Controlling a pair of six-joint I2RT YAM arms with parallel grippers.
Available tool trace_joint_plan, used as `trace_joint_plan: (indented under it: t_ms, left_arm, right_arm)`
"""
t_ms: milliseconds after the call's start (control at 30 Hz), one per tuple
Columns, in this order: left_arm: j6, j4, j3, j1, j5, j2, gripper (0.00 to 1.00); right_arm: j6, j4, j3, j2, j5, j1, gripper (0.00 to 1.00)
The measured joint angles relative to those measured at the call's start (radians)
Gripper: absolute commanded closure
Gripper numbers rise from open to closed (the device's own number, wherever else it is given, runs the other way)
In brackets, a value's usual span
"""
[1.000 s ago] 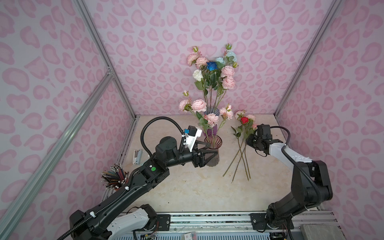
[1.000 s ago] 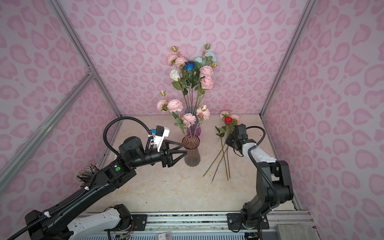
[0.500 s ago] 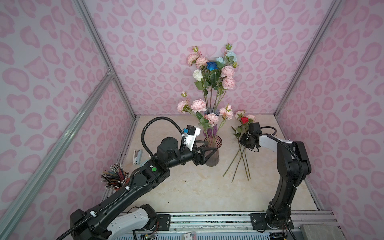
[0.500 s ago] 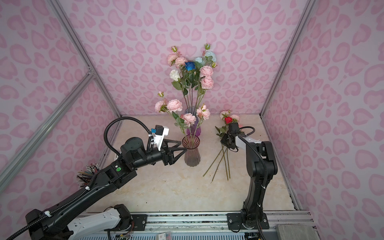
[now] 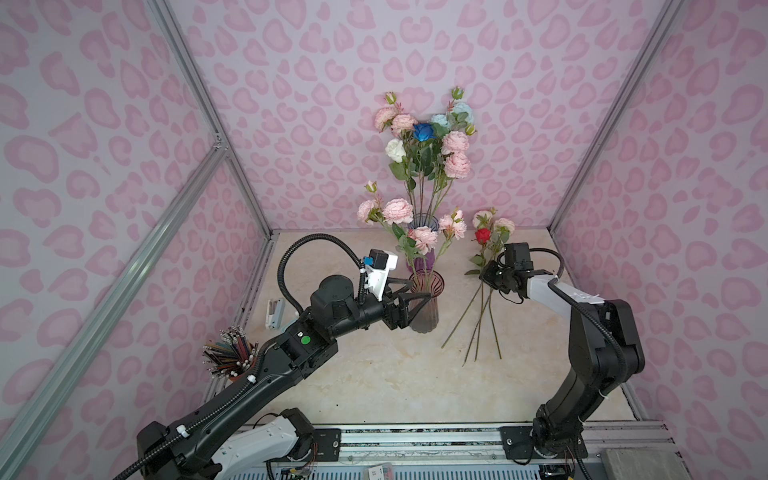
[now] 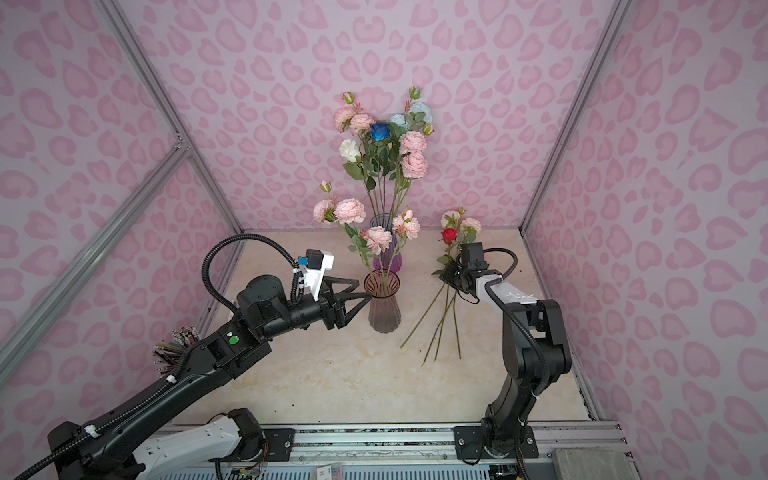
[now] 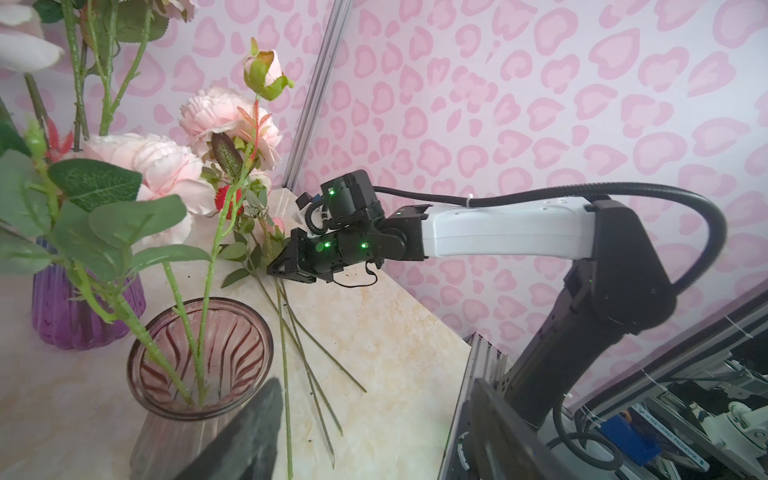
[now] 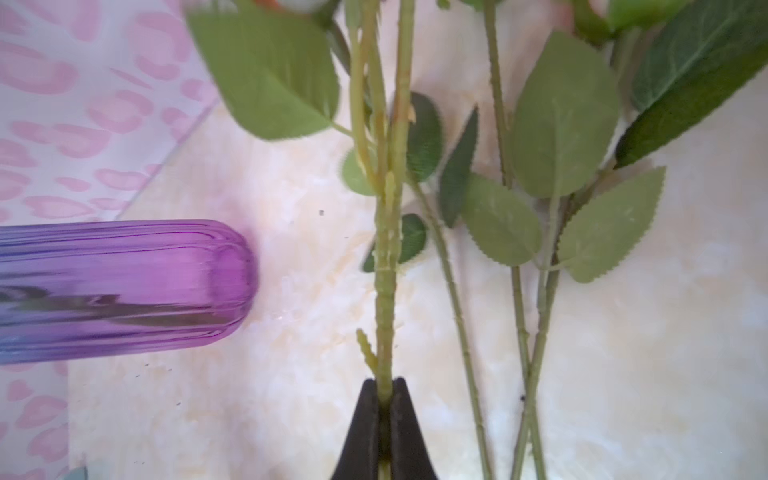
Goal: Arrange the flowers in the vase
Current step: 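Lift the pink rose stems with the right gripper while the left gripper steadies the vase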
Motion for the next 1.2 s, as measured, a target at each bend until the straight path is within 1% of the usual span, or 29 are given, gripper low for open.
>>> trace_joint_plan:
  t_ms: [267,467,600,700,767,833,900,967,1033,1067,1200]
  left_arm:
    - [0.018,-0.026,0.0,0.0,-0.034,-0.019,0.28]
    - [0.032,-0.043,0.0,0.0,-0.064,-0.031,0.28]
    - [0.043,-0.059,0.0,0.0,-0.132,-0.047,0.27]
    - [0.046,-0.077,0.0,-0.001,-0.248,-0.066,0.23]
    - [0.045,-0.087,-0.004,0.0,-0.368,-0.076,0.22]
    - [0.034,-0.102,-0.016,0.005,-0.516,-0.081,0.21]
    - [0.016,-0.123,-0.024,0.017,-0.646,-0.081,0.17]
    - [-0.009,-0.14,-0.027,0.034,-0.759,-0.081,0.16]
    - [-0.032,-0.151,-0.028,0.054,-0.839,-0.082,0.16]
    - [-0.039,-0.154,-0.029,0.061,-0.862,-0.084,0.16]
    - [-0.063,-0.164,-0.032,0.075,-0.911,-0.09,0.16]
  right_arm:
    - [-0.001,0.035,-0.07,-0.221,-0.003,0.026,1.0]
    - [-0.013,0.054,-0.16,-0.434,0.045,0.052,1.0]
    - [-0.033,0.063,-0.24,-0.615,0.117,0.07,1.0]
    - [-0.068,0.064,-0.26,-0.737,0.192,0.105,1.0]
    - [-0.098,0.07,-0.261,-0.803,0.237,0.137,1.0]
    - [-0.132,0.082,-0.256,-0.853,0.291,0.182,1.0]
    - [-0.164,0.086,-0.235,-0.877,0.338,0.225,1.0]
    - [-0.198,0.093,-0.204,-0.889,0.38,0.273,1.0]
    - [-0.237,0.105,-0.161,-0.887,0.418,0.322,1.0]
    - [-0.256,0.107,-0.137,-0.879,0.433,0.343,1.0]
    - [-0.336,0.127,-0.004,-0.806,0.479,0.428,1.0]
